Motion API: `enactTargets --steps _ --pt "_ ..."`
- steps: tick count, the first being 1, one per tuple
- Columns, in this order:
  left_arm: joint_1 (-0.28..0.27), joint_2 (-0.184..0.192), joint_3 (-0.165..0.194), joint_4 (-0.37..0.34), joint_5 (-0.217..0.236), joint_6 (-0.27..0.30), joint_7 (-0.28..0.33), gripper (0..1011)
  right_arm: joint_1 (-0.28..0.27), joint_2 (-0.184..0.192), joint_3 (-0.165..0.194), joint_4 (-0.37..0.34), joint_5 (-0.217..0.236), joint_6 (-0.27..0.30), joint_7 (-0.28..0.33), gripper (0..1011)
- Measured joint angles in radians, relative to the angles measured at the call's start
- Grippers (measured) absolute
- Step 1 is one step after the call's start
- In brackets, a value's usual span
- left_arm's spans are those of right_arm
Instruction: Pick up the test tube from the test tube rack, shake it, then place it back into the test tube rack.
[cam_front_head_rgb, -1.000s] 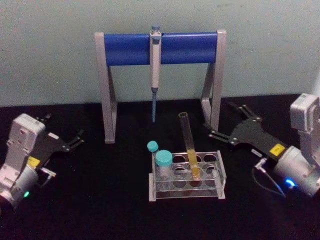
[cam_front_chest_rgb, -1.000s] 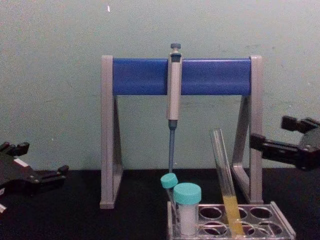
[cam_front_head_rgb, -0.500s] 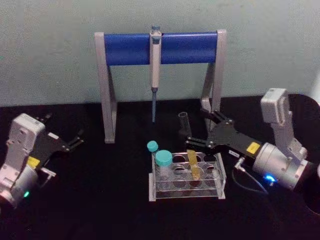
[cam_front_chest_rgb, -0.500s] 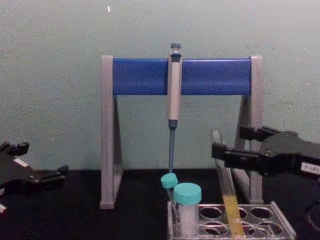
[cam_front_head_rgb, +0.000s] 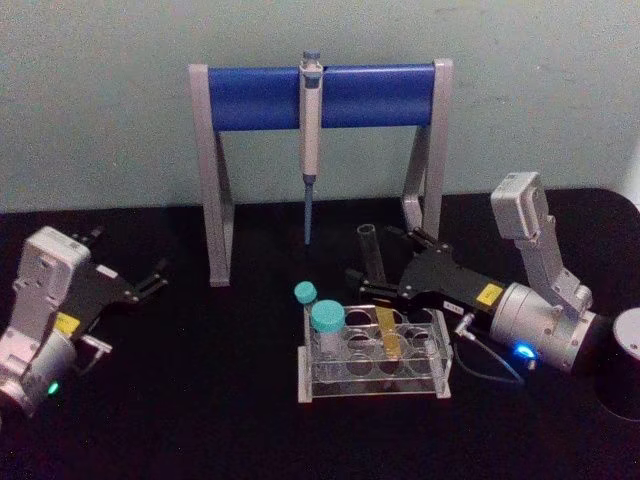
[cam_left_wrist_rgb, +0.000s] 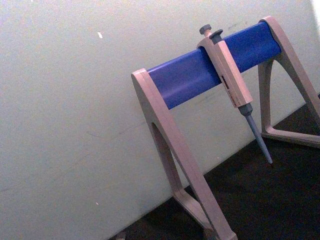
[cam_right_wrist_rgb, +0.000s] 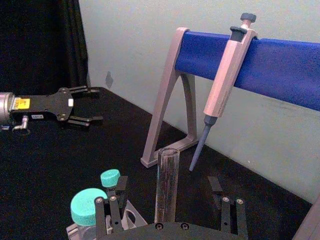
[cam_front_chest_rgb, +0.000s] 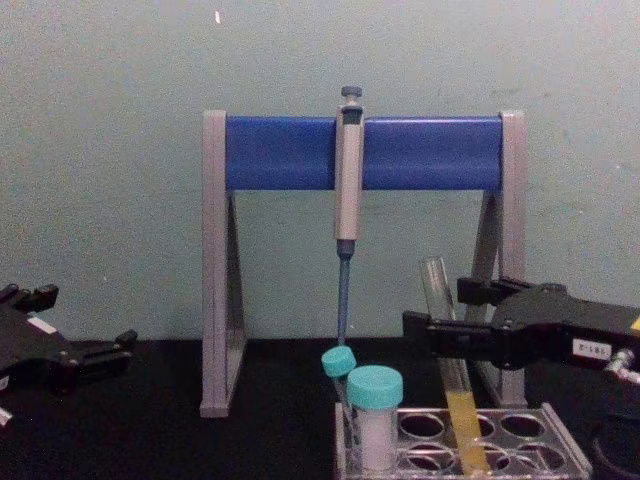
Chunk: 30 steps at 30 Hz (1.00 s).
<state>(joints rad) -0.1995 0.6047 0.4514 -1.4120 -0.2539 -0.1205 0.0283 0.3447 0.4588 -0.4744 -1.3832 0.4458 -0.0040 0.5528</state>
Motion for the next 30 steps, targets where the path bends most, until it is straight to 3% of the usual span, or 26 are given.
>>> enactTargets --steps 30 --pt "0.000 0.000 0.000 0.000 0.000 0.000 0.000 1001 0.004 -0.016 0.005 0.016 -0.003 0.016 0.006 1000"
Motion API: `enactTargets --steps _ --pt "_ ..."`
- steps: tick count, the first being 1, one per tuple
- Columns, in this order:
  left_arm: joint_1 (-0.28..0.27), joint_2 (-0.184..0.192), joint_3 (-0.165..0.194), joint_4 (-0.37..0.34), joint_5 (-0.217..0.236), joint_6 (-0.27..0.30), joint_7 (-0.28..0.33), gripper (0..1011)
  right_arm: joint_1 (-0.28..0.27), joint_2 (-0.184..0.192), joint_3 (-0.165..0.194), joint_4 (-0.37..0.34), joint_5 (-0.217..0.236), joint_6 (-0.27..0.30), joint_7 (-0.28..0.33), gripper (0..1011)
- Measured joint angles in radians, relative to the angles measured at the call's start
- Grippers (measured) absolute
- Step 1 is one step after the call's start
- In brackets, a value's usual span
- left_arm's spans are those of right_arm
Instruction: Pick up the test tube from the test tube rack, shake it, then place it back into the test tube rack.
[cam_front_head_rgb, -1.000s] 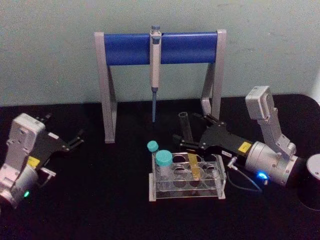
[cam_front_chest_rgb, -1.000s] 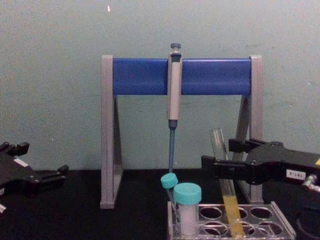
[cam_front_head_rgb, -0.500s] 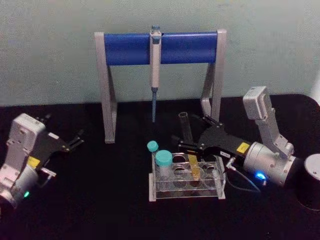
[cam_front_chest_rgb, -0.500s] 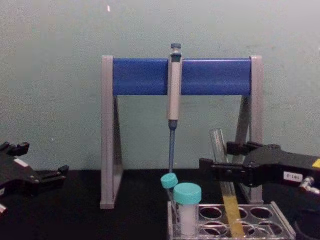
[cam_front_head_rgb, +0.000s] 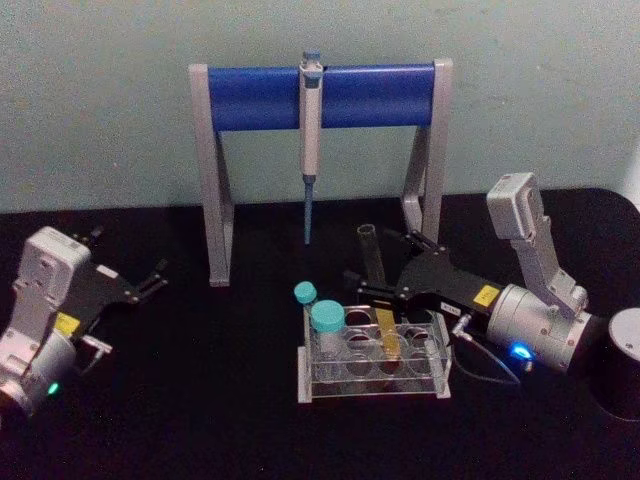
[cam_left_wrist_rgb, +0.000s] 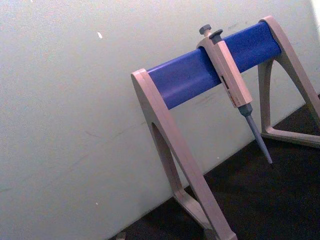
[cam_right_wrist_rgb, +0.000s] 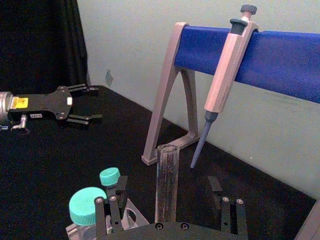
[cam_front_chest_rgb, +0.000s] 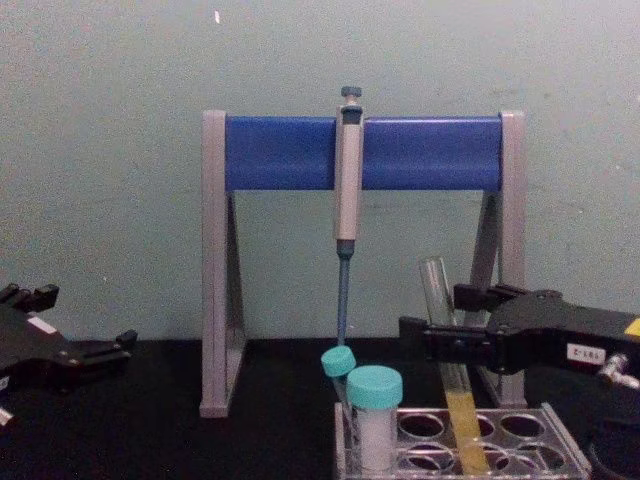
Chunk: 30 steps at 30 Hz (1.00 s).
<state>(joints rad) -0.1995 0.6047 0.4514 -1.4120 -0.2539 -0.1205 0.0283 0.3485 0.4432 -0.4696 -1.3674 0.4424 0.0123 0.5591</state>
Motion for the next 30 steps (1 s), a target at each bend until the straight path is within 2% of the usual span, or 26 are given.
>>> enactTargets --steps 11,18,22,30 --pt "0.000 0.000 0.000 0.000 0.000 0.000 0.000 1001 0.000 0.001 0.000 0.000 0.001 0.000 -0.001 997" --pt "0.000 0.000 0.000 0.000 0.000 0.000 0.000 1001 0.000 0.001 0.000 0.000 0.001 -0.001 -0.001 848" --pt "0.000 0.000 0.000 0.000 0.000 0.000 0.000 1001 0.000 0.001 0.000 -0.001 0.001 -0.001 -0.001 701" --pt "0.000 0.000 0.000 0.000 0.000 0.000 0.000 1001 0.000 0.001 0.000 -0.001 0.001 -0.001 -0.001 498"
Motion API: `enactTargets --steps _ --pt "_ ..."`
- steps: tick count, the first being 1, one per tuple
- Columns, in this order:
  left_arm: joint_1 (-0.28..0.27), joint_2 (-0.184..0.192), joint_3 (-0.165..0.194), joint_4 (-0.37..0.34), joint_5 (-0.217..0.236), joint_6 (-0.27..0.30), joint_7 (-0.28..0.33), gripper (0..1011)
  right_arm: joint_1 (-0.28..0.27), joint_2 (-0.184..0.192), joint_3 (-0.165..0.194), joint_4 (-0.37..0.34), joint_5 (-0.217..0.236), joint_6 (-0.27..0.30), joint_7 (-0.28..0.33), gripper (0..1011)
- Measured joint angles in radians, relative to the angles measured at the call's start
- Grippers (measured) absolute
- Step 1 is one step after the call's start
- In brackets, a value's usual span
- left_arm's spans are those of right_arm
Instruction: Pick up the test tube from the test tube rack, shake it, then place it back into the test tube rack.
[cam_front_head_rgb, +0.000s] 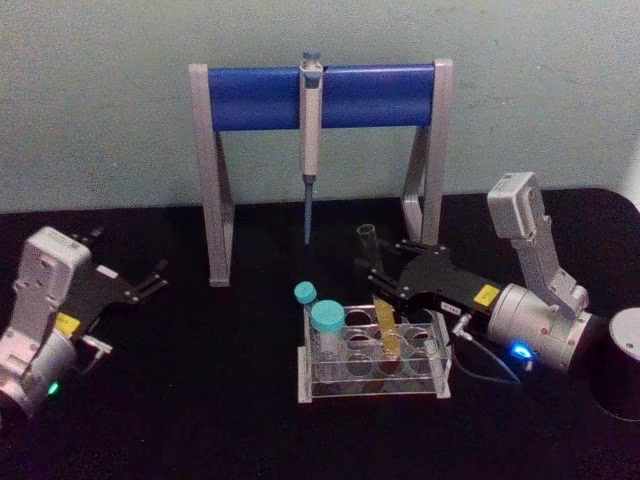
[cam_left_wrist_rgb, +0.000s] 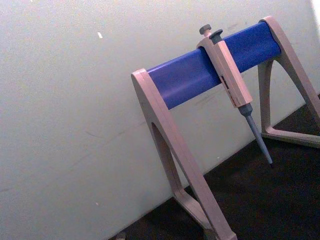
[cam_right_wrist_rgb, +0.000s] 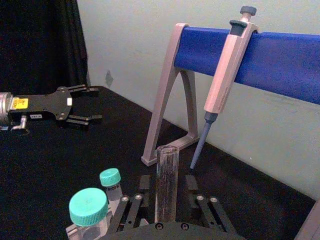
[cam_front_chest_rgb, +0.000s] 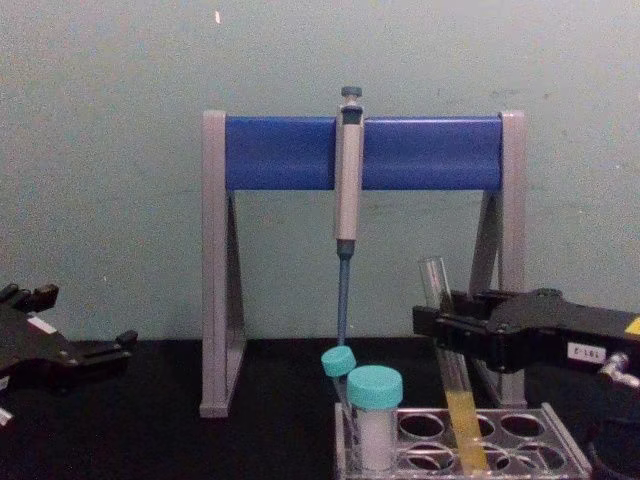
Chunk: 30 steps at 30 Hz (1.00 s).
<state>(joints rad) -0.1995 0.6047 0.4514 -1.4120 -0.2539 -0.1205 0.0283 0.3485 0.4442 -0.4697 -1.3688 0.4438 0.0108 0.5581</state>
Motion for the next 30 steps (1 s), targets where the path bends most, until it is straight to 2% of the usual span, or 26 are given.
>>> enactTargets --steps 3,8,26,30 --pt "0.000 0.000 0.000 0.000 0.000 0.000 0.000 1001 0.000 0.000 0.000 0.000 0.000 0.000 0.000 351" --pt "0.000 0.000 0.000 0.000 0.000 0.000 0.000 1002 0.000 0.000 0.000 0.000 0.000 0.000 0.000 229" --pt "0.000 0.000 0.000 0.000 0.000 0.000 0.000 1001 0.000 0.000 0.000 0.000 0.000 -0.001 0.001 223" --pt "0.000 0.000 0.000 0.000 0.000 0.000 0.000 1001 -0.008 0.001 0.010 -0.003 0.016 -0.014 0.010 223"
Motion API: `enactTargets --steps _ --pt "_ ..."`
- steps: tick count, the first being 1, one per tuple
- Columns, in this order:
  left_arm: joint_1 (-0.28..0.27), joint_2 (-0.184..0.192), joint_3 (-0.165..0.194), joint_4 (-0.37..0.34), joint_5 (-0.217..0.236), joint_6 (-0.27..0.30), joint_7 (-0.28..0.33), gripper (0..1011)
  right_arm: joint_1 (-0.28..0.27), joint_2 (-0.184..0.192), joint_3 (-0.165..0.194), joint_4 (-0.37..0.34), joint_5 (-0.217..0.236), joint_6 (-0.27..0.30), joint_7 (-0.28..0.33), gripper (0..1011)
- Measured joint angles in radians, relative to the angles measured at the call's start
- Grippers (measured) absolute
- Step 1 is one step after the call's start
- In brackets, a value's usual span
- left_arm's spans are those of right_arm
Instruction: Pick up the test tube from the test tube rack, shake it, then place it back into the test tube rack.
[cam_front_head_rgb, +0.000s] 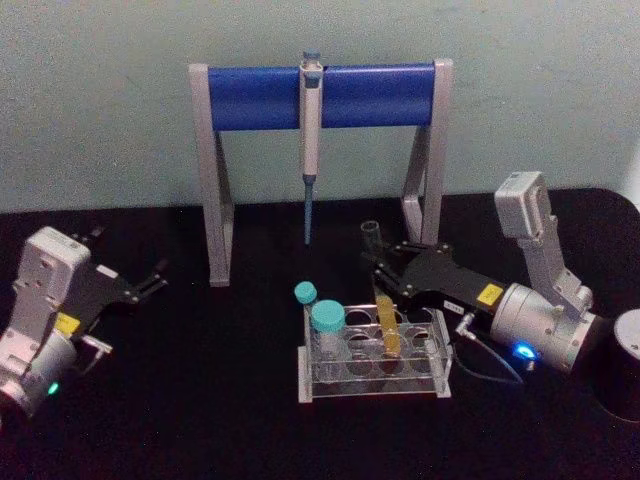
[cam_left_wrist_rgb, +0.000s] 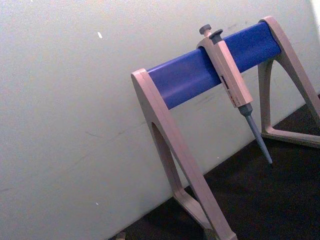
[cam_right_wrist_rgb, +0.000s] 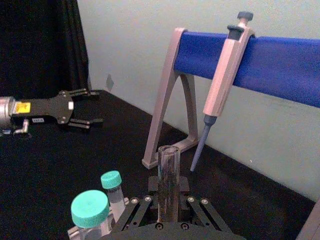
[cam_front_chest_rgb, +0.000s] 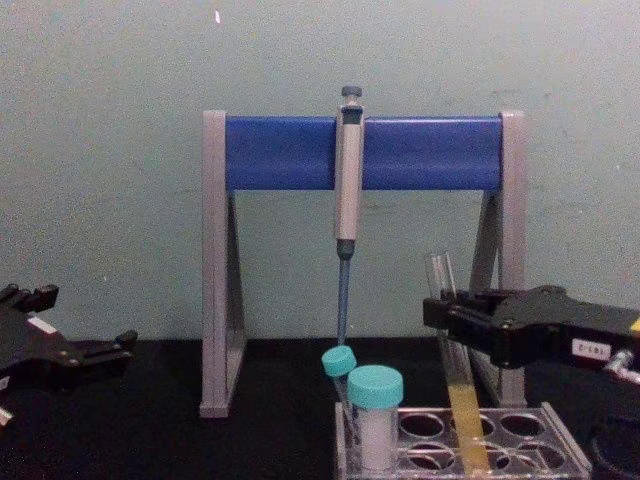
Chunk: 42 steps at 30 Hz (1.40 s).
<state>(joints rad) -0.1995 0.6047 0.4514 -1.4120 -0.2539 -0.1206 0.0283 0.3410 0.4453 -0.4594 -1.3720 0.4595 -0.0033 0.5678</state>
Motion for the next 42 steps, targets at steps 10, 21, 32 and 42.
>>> enactTargets --steps 10,21,32,42 --pt "0.000 0.000 0.000 0.000 0.000 0.000 0.000 1001 -0.029 0.014 0.030 -0.053 0.036 -0.027 0.005 223" --pt "0.000 0.000 0.000 0.000 0.000 0.000 0.000 1001 -0.070 0.031 0.078 -0.136 0.061 -0.116 0.000 223" --pt "0.000 0.000 0.000 0.000 0.000 0.000 0.000 1001 -0.107 0.017 0.120 -0.149 0.041 -0.206 -0.031 223" --pt "0.000 0.000 0.000 0.000 0.000 0.000 0.000 1001 -0.108 -0.004 0.138 -0.136 0.015 -0.217 -0.046 223"
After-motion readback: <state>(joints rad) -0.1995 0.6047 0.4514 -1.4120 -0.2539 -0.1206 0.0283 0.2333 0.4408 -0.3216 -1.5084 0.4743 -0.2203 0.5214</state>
